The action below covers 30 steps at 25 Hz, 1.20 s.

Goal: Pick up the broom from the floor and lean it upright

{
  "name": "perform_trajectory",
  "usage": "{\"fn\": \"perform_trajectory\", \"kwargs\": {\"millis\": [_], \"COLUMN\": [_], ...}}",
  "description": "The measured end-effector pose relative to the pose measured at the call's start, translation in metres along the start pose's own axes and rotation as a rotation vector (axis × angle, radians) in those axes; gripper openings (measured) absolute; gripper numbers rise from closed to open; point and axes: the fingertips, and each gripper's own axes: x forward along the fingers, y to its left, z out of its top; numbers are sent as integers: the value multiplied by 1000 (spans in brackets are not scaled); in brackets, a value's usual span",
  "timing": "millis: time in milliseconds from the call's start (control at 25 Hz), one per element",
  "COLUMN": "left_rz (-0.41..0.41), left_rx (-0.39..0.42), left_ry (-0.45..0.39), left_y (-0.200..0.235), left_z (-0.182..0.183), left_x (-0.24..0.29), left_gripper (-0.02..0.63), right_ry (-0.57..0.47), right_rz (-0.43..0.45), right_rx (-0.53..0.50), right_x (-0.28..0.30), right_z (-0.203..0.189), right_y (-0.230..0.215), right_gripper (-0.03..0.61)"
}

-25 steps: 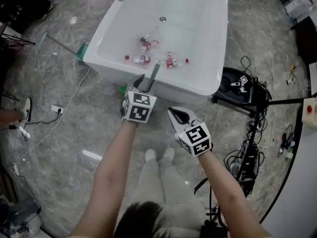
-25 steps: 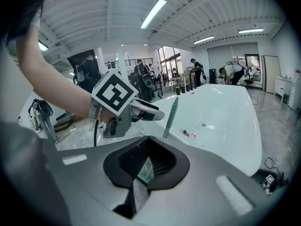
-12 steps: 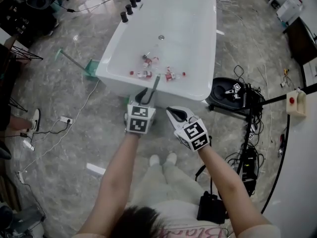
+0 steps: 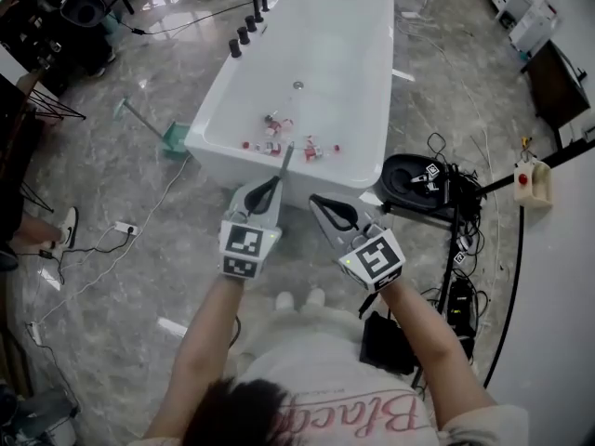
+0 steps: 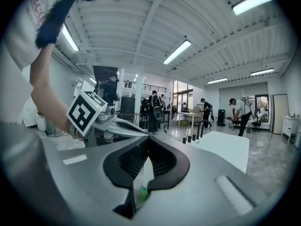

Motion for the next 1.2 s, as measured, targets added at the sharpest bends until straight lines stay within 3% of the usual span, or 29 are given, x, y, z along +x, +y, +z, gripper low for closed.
{"fn": "perform_trajectory", "kwargs": {"millis": [280, 520, 760, 1200], "left_rz": [-87, -122, -107, -92], "left_rx": [47, 33, 39, 25], "left_ry": [-136, -249, -271, -241], "left_y": [-34, -45, -45, -46], "left_z": [57, 103, 118, 113], "left_x": [-26, -53, -61, -43], "left_gripper": [0, 0, 0, 0], "right_ry": [-73, -160, -185, -96], "right_rz": [6, -28, -59, -125], "right_rx": [-122, -8, -29, -47], "right_x": [-18, -44, -47, -29], "right_z": [52, 93, 110, 97], "right_y": [4, -6, -4, -6], "right_gripper": [2, 2, 2, 0]}}
